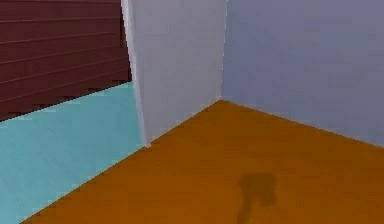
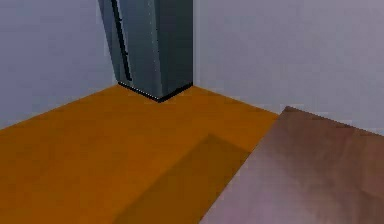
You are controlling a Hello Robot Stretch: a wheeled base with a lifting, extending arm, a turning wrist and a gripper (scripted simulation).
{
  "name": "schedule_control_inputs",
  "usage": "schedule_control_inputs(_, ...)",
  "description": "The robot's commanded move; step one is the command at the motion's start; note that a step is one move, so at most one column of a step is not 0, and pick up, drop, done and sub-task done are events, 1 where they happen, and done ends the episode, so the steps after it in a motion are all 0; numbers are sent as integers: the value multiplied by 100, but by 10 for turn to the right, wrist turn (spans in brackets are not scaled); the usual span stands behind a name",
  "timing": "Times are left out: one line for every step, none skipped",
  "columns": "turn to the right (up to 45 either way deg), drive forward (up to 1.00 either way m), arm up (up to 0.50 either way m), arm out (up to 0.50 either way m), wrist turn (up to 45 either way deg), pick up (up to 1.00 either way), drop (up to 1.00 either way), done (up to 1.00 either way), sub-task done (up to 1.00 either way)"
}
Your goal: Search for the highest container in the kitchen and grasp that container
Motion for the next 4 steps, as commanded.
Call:
schedule_control_inputs(-120, 0, 0, 0, 0, 0, 0, 0, 0)
schedule_control_inputs(0, 40, 0, 0, 0, 0, 0, 0, 0)
schedule_control_inputs(-450, 0, 0, 0, 0, 0, 0, 0, 0)
schedule_control_inputs(-360, 0, 0, 0, 0, 0, 0, 0, 0)
